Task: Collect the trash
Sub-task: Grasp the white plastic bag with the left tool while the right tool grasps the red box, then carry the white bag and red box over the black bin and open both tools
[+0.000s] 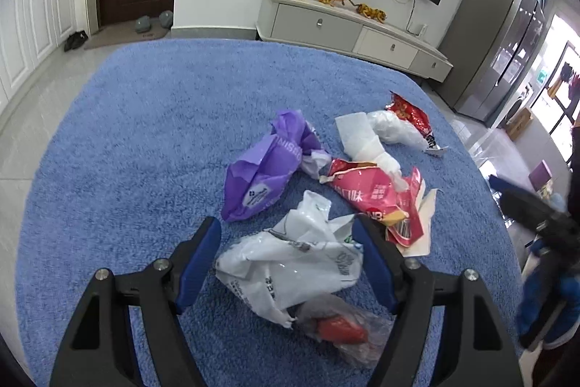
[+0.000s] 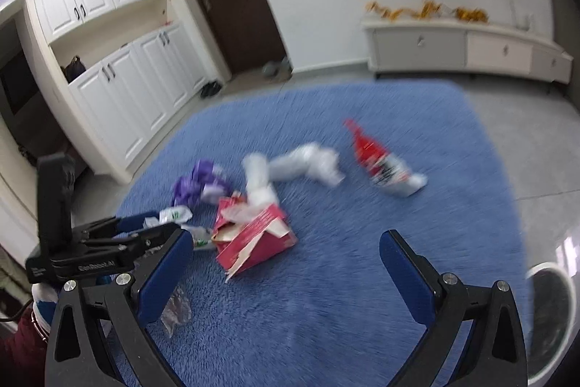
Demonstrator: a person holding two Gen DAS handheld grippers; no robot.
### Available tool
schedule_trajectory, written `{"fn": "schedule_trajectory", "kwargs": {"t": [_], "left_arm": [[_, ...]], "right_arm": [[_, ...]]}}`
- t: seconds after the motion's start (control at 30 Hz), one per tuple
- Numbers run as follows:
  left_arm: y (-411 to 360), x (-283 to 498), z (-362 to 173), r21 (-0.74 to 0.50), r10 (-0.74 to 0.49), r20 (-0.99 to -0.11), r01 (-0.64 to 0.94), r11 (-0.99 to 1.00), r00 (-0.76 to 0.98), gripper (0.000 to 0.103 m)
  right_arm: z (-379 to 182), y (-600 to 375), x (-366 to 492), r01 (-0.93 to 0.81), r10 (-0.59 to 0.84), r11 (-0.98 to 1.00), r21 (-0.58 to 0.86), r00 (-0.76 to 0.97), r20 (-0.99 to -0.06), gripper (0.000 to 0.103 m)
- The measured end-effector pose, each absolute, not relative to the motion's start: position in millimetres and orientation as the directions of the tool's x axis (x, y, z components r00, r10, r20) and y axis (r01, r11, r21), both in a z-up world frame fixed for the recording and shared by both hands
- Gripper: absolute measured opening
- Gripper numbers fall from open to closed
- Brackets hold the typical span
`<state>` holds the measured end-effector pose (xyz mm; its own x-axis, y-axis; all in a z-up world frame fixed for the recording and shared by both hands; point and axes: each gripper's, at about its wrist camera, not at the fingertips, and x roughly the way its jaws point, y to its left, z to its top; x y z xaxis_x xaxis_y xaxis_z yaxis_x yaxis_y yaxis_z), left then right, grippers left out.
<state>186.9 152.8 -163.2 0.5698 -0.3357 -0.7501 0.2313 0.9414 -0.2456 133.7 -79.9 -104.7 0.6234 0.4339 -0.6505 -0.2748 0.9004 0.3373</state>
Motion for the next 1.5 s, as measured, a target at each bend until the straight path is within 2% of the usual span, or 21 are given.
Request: {"fn": "schedule_trajectory", "kwargs": {"t": [0.17,0.2,0.3,0.33,0.37,0.53,0.8,1.2,1.5], "left_arm": [[153.4,184.8,-175.4,-0.262,-0.353,-0.757,0.239,0.935,0.55,0.073],[152.5,182.7,-175.2,-0.253,-0.35,-0.754,0.245,0.936,0.557,0.073],[150.8,180.2,-174.5,-0.245,-0.347,-0.753,0.251,0.936,0.56,0.073],[150.9,179.4,-174.5,-0.248,-0.35,-0.751,0.252,0.935,0.56,0.073],[150.3,180.2,-173.8,-0.25,-0.352,-0.75,0.253,0.935,0.56,0.073],[148.8,173.4,-171.9,-0.24,-0.352,-0.751,0.266,0.934,0.559,0.07],[142.9,162.2,-163.5,-0.234,-0.353,-0.749,0.275,0.933,0.561,0.065],[141.7,144.6,-134.5,-0.262,-0.374,-0.708,0.269,0.927,0.599,0.061],[138.2,129.9,-94.2,-0.285,-0.404,-0.654,0.286,0.915,0.64,0.061]], "right_arm": [[-135.2,-63.2,156.6,-0.275,0.489,0.872,0.406,0.536,-0.688,0.083],[-139.4,-61.4,159.5,-0.275,0.499,0.866,0.418,0.525,-0.69,0.076],[-142.7,-63.3,161.8,-0.278,0.514,0.857,0.434,0.525,-0.679,0.069],[-142.4,-64.6,162.4,-0.281,0.523,0.851,0.444,0.523,-0.673,0.059],[-142.9,-65.9,163.2,-0.286,0.54,0.841,0.46,0.514,-0.667,0.053],[-144.4,-70.8,162.7,-0.31,0.572,0.819,0.483,0.499,-0.651,0.04],[-142.5,-90.2,148.9,-0.311,0.597,0.799,0.515,0.517,-0.613,0.032],[-129.3,-122.2,112.8,-0.276,0.574,0.806,0.524,0.58,-0.578,0.03],[-99.9,-147.5,82.3,-0.279,0.556,0.805,0.524,0.662,-0.503,0.03]]}}
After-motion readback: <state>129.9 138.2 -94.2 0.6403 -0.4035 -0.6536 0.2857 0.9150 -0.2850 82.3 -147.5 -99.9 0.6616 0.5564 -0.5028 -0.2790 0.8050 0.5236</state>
